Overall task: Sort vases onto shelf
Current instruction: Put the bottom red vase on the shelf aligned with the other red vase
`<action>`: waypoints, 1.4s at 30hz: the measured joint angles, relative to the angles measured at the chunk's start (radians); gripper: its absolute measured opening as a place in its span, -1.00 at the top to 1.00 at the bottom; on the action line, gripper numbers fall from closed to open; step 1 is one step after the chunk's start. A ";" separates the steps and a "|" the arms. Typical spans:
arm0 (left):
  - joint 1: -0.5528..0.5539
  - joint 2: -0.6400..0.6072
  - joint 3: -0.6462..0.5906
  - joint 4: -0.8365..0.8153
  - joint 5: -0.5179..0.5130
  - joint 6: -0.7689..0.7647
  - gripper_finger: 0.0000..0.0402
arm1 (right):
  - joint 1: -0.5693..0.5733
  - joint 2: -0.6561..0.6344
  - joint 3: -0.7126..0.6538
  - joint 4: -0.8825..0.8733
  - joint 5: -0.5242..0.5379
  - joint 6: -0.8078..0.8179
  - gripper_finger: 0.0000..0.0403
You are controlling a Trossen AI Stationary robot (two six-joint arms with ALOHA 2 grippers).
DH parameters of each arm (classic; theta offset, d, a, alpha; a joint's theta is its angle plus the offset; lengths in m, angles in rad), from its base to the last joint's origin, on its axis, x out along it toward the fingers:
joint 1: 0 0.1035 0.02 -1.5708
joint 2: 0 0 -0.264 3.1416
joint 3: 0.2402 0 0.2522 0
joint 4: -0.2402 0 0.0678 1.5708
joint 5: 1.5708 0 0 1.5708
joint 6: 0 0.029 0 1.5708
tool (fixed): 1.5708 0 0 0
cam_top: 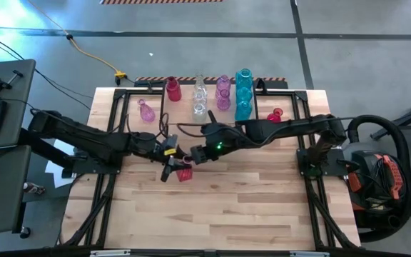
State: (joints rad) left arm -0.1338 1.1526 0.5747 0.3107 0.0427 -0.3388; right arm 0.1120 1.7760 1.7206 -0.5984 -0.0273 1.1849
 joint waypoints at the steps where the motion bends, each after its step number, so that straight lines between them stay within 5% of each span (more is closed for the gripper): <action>1: 0.005 -0.028 0.000 -0.034 0.002 0.000 0.33 | 0.000 -0.005 0.000 0.000 0.000 -0.004 0.41; 10: 0.093 -0.312 0.000 -0.239 -0.038 0.062 0.34 | 0.000 -0.034 0.000 0.027 0.024 -0.041 0.41; 20: 0.162 -0.529 0.001 -0.280 -0.234 0.223 0.33 | -0.004 -0.035 0.000 0.034 0.036 -0.130 0.41; 27: 0.211 -0.501 0.000 -0.265 -0.326 0.299 0.33 | -0.036 -0.038 -0.001 0.037 0.045 -0.208 0.41; 42: 0.420 -0.293 0.000 -0.107 -0.239 0.344 0.32 | -0.133 -0.233 -0.002 -0.089 0.115 -0.475 0.41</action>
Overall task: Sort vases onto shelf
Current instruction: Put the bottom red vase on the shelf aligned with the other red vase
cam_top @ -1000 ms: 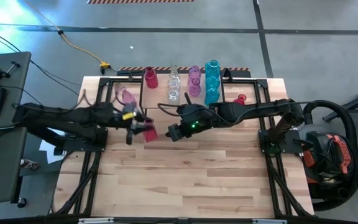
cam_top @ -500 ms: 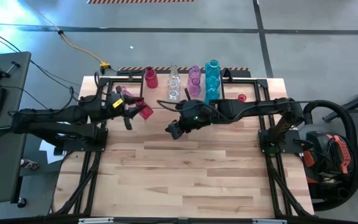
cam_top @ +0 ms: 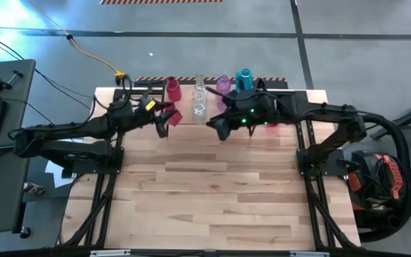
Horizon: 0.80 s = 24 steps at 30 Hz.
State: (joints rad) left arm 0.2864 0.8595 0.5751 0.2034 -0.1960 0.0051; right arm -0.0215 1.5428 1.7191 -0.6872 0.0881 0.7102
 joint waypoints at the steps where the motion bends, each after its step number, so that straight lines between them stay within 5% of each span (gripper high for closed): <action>1: 0.017 0.013 0.000 0.019 0.012 0.000 0.32 | -0.005 -0.007 0.000 -0.021 0.011 -0.009 0.41; 24: 0.186 0.179 0.000 0.089 0.041 -0.007 0.31 | -0.025 -0.049 0.000 -0.211 0.039 -0.065 0.41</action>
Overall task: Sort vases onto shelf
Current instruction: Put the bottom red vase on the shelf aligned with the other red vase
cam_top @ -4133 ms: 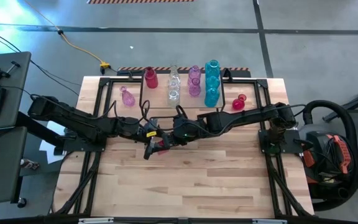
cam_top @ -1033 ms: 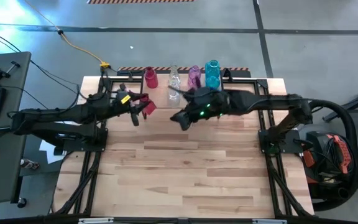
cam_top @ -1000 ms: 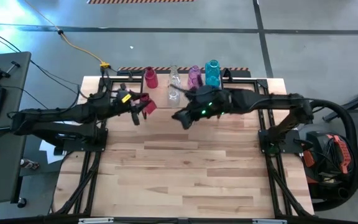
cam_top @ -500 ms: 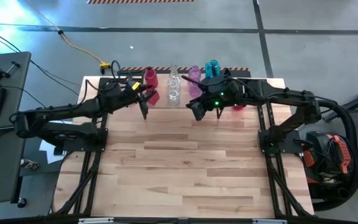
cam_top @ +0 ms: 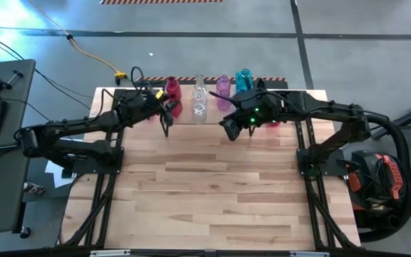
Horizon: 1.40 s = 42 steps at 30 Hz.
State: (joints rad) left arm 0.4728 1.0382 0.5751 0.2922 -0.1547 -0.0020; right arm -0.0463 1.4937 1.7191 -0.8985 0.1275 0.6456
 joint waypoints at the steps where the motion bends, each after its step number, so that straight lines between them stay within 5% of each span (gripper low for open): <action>1: 0.003 0.000 0.000 0.002 0.000 -0.009 0.31 | 0.000 -0.009 0.000 -0.011 0.021 -0.002 0.41; 20: 0.001 -0.004 -0.006 0.026 -0.043 -0.065 0.31 | 0.100 -0.271 0.000 -0.324 0.452 0.000 0.41; 29: 0.001 -0.004 -0.006 0.027 -0.043 -0.066 0.31 | 0.232 -0.393 -0.022 -0.300 0.589 -0.178 0.41; 34: 0.001 -0.004 -0.006 0.027 -0.043 -0.072 0.31 | 0.241 -0.583 -0.268 -0.089 0.587 -0.258 0.41; 42: 0.001 -0.004 -0.006 0.027 -0.043 -0.073 0.31 | 0.244 -0.907 -0.814 0.433 0.395 -0.321 0.41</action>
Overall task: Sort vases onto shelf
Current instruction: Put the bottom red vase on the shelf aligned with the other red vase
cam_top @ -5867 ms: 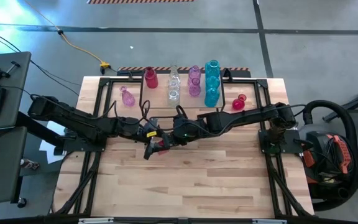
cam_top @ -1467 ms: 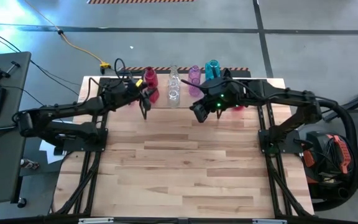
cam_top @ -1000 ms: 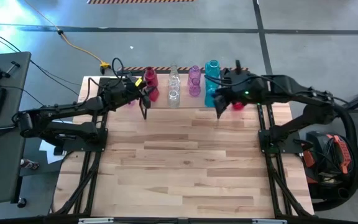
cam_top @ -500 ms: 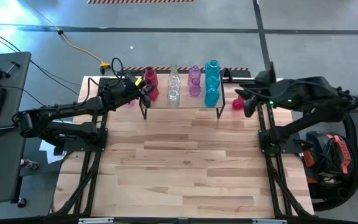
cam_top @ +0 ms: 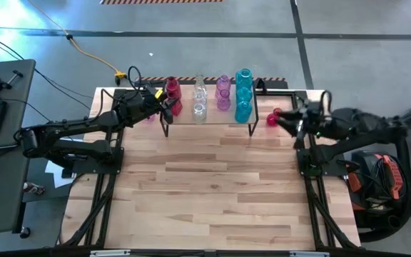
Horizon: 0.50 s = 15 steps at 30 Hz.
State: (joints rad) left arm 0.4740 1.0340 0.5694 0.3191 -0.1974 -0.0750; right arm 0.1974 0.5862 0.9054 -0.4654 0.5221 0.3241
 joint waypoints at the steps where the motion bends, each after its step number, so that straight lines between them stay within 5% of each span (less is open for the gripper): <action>1: 0.000 0.000 0.000 0.000 0.000 0.000 0.31 | 0.000 -0.027 -0.059 0.036 -0.005 -0.003 0.41; 7: 0.000 0.000 0.000 0.000 0.000 -0.001 0.31 | 0.000 -0.157 -0.352 0.262 -0.049 0.024 0.41; 15: 0.000 0.000 0.000 -0.003 0.000 -0.009 0.31 | 0.000 -0.262 -0.536 0.425 -0.116 0.034 0.41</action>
State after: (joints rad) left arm 0.4736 1.0340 0.5690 0.3160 -0.1974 -0.0843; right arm 0.1974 0.3238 0.3689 -0.0401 0.4066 0.3581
